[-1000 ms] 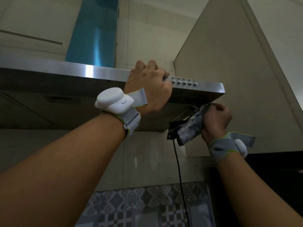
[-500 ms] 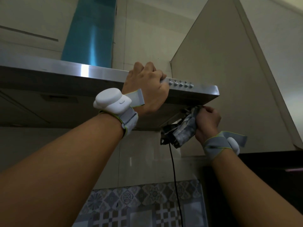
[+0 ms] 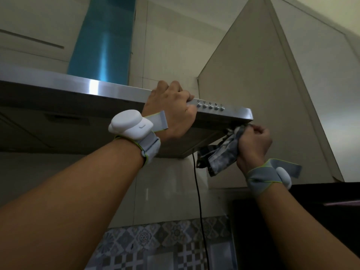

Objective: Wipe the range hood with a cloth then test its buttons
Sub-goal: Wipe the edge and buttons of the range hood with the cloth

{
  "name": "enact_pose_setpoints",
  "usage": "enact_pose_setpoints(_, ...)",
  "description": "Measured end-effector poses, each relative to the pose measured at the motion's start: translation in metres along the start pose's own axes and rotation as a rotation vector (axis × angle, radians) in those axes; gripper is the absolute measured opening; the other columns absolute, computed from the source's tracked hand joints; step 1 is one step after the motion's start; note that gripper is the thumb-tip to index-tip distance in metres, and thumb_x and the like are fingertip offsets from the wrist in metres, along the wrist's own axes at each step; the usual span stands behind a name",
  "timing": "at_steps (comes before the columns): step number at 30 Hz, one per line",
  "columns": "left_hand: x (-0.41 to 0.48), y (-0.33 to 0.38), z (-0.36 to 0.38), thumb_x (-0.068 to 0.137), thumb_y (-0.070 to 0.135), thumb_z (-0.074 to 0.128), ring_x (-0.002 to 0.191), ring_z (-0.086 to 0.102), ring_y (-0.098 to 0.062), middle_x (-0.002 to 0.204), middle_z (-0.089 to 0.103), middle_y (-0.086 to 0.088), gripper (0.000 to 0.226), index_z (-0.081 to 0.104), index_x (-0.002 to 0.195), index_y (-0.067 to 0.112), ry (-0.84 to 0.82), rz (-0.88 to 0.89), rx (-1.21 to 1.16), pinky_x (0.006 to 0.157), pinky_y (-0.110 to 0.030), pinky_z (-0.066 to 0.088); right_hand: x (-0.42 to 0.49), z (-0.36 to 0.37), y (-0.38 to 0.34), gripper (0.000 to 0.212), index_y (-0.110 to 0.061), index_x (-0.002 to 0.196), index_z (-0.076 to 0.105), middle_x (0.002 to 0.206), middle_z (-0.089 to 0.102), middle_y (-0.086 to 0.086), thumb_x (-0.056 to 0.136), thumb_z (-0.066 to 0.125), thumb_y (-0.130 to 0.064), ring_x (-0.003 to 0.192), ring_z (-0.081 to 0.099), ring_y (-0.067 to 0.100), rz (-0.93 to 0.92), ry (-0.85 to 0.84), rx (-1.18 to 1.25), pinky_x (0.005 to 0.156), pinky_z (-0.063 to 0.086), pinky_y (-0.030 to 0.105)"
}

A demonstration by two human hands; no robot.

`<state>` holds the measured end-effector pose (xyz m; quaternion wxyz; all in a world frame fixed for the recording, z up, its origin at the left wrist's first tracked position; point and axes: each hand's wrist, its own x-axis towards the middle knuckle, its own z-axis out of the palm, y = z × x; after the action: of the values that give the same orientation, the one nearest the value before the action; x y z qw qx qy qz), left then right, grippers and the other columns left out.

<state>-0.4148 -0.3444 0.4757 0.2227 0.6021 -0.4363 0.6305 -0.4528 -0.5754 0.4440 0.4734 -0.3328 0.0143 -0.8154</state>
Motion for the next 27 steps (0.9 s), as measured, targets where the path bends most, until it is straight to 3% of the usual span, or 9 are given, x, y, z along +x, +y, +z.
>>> enact_pose_setpoints(6, 0.000, -0.001, 0.000, 0.081, 0.040, 0.023, 0.113, 0.039, -0.023, 0.121, 0.052, -0.004, 0.064, 0.058, 0.132, 0.022, -0.007, 0.001, 0.010, 0.092, -0.034, 0.032, 0.009, -0.016, -0.058, 0.009, -0.014, 0.095, 0.054, 0.085, 0.057, 0.000, 0.089, 0.057, -0.020, 0.072, 0.054, 0.011, -0.562, 0.074, -0.055, 0.071, 0.045, 0.023)
enact_pose_setpoints(9, 0.000, 0.000, 0.001, 0.081, 0.040, 0.023, 0.114, 0.038, -0.024, 0.122, 0.052, -0.004, 0.064, 0.057, 0.132, 0.022, -0.008, -0.004, 0.012, 0.093, -0.034, 0.032, 0.021, -0.002, -0.086, 0.021, -0.017, 0.093, 0.045, 0.089, 0.056, 0.009, 0.087, 0.060, -0.031, 0.077, 0.057, 0.023, -0.731, -0.024, -0.134, 0.069, 0.047, 0.031)
enact_pose_setpoints(11, -0.001, 0.001, -0.001, 0.080, 0.040, 0.023, 0.115, 0.038, -0.024, 0.122, 0.052, -0.004, 0.065, 0.058, 0.131, 0.021, -0.011, -0.013, 0.007, 0.094, -0.035, 0.032, 0.028, 0.013, -0.096, 0.028, -0.018, 0.089, 0.042, 0.085, 0.053, 0.009, 0.086, 0.062, -0.038, 0.075, 0.057, 0.027, -0.772, -0.076, -0.248, 0.068, 0.046, 0.035)
enact_pose_setpoints(14, 0.000, 0.001, -0.003, 0.080, 0.040, 0.023, 0.116, 0.038, -0.024, 0.122, 0.052, -0.005, 0.065, 0.058, 0.130, 0.020, -0.024, -0.015, 0.010, 0.095, -0.035, 0.032, 0.035, 0.029, -0.098, 0.027, -0.015, 0.076, 0.058, 0.071, 0.057, 0.004, 0.085, 0.063, -0.040, 0.073, 0.059, 0.028, -0.814, -0.188, -0.529, 0.067, 0.041, 0.032)
enact_pose_setpoints(17, -0.001, 0.000, -0.003, 0.080, 0.041, 0.021, 0.115, 0.039, -0.023, 0.122, 0.052, -0.005, 0.065, 0.058, 0.130, 0.020, -0.028, -0.008, 0.023, 0.094, -0.035, 0.033, 0.037, 0.036, -0.095, 0.038, -0.012, 0.069, 0.067, 0.068, 0.065, 0.010, 0.084, 0.064, -0.047, 0.074, 0.063, 0.029, -0.778, -0.365, -0.753, 0.066, 0.042, 0.030)
enact_pose_setpoints(21, -0.002, -0.001, -0.002, 0.079, 0.042, 0.020, 0.115, 0.040, -0.024, 0.122, 0.053, -0.006, 0.067, 0.060, 0.128, 0.018, -0.022, 0.011, 0.027, 0.096, -0.037, 0.035, 0.033, 0.027, -0.096, 0.053, -0.005, 0.057, 0.051, 0.060, 0.048, 0.015, 0.091, 0.049, -0.046, 0.066, 0.054, 0.032, -0.754, -0.572, -0.964, 0.061, 0.040, 0.036)
enact_pose_setpoints(24, 0.000, -0.003, -0.002, 0.078, 0.042, 0.019, 0.114, 0.040, -0.023, 0.122, 0.053, -0.006, 0.067, 0.061, 0.124, 0.018, -0.016, 0.026, 0.037, 0.095, -0.036, 0.034, 0.036, 0.011, -0.103, 0.039, -0.006, 0.067, 0.055, 0.068, 0.055, 0.013, 0.089, 0.046, -0.037, 0.068, 0.054, 0.028, -0.679, -0.764, -0.988, 0.062, 0.043, 0.035)
enact_pose_setpoints(26, 0.001, -0.004, 0.000, 0.079, 0.042, 0.019, 0.113, 0.040, -0.023, 0.121, 0.053, -0.006, 0.066, 0.061, 0.124, 0.018, -0.001, 0.042, 0.056, 0.094, -0.037, 0.034, 0.039, 0.001, -0.107, 0.023, -0.013, 0.096, 0.066, 0.087, 0.066, 0.009, 0.087, 0.054, -0.031, 0.083, 0.062, 0.028, -0.637, -0.922, -1.080, 0.075, 0.051, 0.038)
enact_pose_setpoints(27, 0.001, -0.004, 0.001, 0.079, 0.042, 0.020, 0.113, 0.040, -0.023, 0.121, 0.053, -0.006, 0.065, 0.061, 0.124, 0.018, 0.009, 0.049, 0.061, 0.095, -0.037, 0.034, 0.040, -0.002, -0.110, 0.030, -0.020, 0.112, 0.064, 0.099, 0.066, 0.007, 0.085, 0.061, -0.029, 0.090, 0.062, 0.026, -0.631, -1.005, -1.151, 0.081, 0.054, 0.040)
